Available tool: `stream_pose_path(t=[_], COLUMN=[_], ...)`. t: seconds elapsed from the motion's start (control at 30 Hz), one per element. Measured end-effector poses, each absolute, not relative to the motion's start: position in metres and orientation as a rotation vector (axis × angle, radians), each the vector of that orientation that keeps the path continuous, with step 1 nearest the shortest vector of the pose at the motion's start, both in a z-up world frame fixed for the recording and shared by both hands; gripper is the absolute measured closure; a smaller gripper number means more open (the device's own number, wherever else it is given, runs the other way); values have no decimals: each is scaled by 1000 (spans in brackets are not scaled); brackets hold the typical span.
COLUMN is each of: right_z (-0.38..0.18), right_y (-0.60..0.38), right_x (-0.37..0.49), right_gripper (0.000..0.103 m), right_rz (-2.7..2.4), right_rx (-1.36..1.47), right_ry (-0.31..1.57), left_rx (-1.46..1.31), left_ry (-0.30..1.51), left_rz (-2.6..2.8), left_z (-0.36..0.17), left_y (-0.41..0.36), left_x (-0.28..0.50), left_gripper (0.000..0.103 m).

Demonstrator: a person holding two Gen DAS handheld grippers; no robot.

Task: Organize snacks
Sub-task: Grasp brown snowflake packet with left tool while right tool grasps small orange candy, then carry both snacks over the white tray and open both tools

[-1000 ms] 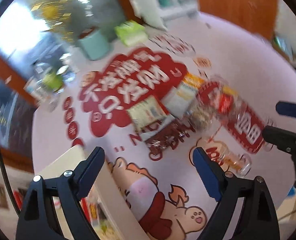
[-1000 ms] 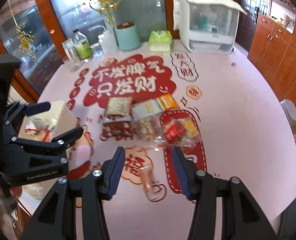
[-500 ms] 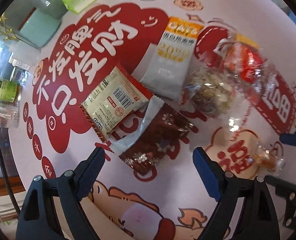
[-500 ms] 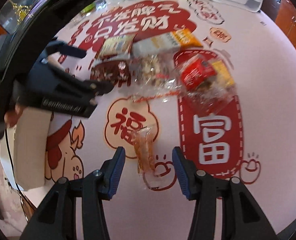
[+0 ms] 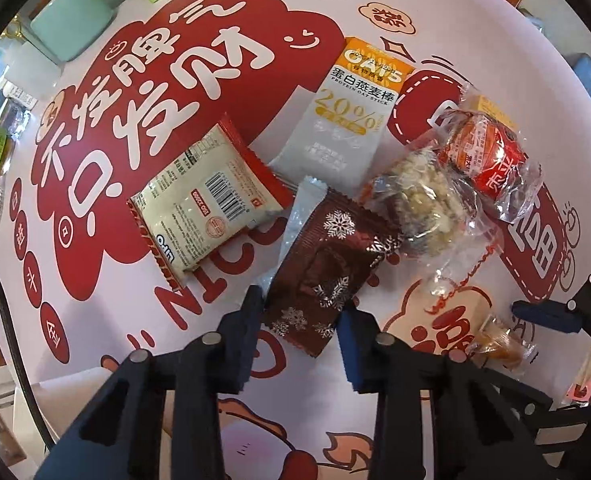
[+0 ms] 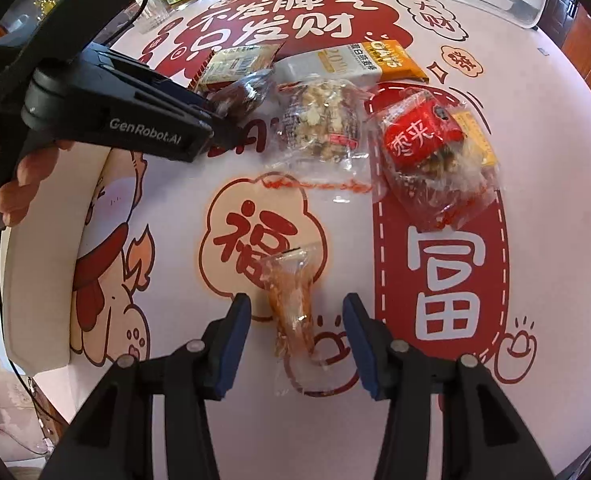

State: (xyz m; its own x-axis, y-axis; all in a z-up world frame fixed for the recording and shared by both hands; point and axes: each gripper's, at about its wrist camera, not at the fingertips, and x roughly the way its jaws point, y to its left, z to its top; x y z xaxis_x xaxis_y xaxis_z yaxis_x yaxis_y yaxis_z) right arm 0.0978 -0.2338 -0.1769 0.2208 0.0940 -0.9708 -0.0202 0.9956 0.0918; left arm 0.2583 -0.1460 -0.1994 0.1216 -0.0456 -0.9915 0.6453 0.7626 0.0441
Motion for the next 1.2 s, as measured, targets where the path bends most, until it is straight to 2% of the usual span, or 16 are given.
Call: stream_pose_path(t=[0.07, 0.13, 0.17, 0.57, 0.77, 1.2], right_z=[-177, -177, -177, -160, -118, -44], right_y=[-233, -233, -234, -235, -232, -146], right_x=[98, 99, 99, 87, 77, 71], right_gripper=[65, 79, 80, 81, 81, 81], right_rz=[76, 81, 87, 84, 148, 281], right_rx=[55, 64, 71, 143, 248, 152], right_ry=[1342, 1341, 1344, 1309, 1198, 1071], left_rx=[530, 520, 508, 293, 183, 58], left_ry=[1366, 1366, 1366, 1317, 1257, 1076], left_rz=[-524, -509, -499, -471, -474, -304], left_z=[-199, -197, -196, -128, -80, -15], left_y=[-146, -147, -145, -92, -60, 53], left_x=[256, 250, 248, 171, 133, 76], left_gripper=[74, 78, 80, 82, 82, 82])
